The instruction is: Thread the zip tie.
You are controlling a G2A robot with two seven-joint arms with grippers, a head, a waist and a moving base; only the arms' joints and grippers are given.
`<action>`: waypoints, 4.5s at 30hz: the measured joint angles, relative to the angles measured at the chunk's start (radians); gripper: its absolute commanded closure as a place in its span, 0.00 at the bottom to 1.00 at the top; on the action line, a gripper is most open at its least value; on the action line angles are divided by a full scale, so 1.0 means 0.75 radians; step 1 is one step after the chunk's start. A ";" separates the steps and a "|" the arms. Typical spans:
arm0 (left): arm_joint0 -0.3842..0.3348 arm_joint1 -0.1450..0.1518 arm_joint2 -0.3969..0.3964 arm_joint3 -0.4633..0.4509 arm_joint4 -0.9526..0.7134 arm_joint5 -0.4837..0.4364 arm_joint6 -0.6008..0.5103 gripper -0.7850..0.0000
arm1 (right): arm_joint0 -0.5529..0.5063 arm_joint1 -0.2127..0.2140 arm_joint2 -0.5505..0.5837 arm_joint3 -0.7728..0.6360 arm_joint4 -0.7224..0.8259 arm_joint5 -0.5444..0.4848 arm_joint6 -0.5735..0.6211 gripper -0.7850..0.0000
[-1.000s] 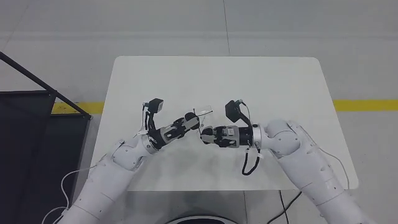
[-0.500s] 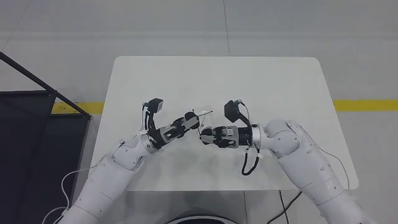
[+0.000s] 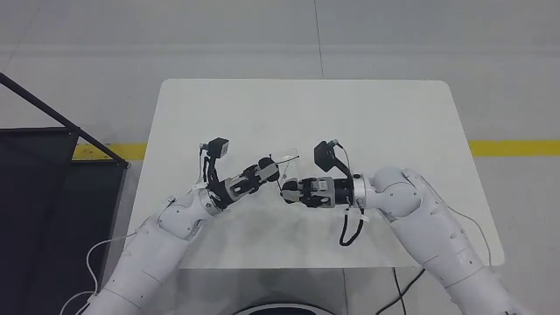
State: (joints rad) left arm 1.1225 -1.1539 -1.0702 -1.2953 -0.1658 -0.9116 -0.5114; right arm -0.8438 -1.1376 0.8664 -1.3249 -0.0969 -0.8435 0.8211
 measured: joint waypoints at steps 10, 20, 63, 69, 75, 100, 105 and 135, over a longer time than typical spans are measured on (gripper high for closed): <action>0.009 -0.002 -0.011 -0.007 0.010 0.003 0.015 0.85 | 0.006 0.001 -0.013 -0.005 0.001 0.007 0.011 1.00; 0.009 -0.005 -0.017 -0.010 0.020 0.005 0.016 1.00 | 0.011 0.004 -0.012 0.007 0.012 0.011 0.008 1.00; 0.167 0.027 -0.258 -0.133 0.475 -0.077 0.258 1.00 | 0.218 -0.038 -0.053 0.114 -0.249 0.677 -0.031 0.00; 0.174 0.027 -0.264 -0.131 0.475 -0.071 0.284 1.00 | 0.254 -0.053 -0.085 0.092 -0.292 0.805 0.056 0.19; 0.174 0.027 -0.264 -0.131 0.475 -0.070 0.283 1.00 | 0.303 -0.077 -0.130 0.118 -0.344 0.894 0.087 0.39; 0.174 0.027 -0.264 -0.131 0.476 -0.071 0.283 1.00 | 0.355 -0.143 -0.174 0.226 -0.410 0.991 0.062 0.74; 0.174 0.027 -0.264 -0.131 0.476 -0.071 0.283 1.00 | 0.354 -0.152 -0.174 0.240 -0.411 0.986 0.059 0.81; 0.184 0.011 -0.237 -0.187 0.691 0.048 0.385 1.00 | 0.013 -0.048 0.174 -0.166 -0.571 1.020 -0.075 1.00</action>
State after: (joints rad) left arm 1.2605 -1.1454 -1.2478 -1.4354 0.3522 -0.8757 -0.2225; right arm -0.8338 -1.1736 0.9972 -1.4492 -0.5250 -0.0785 0.7651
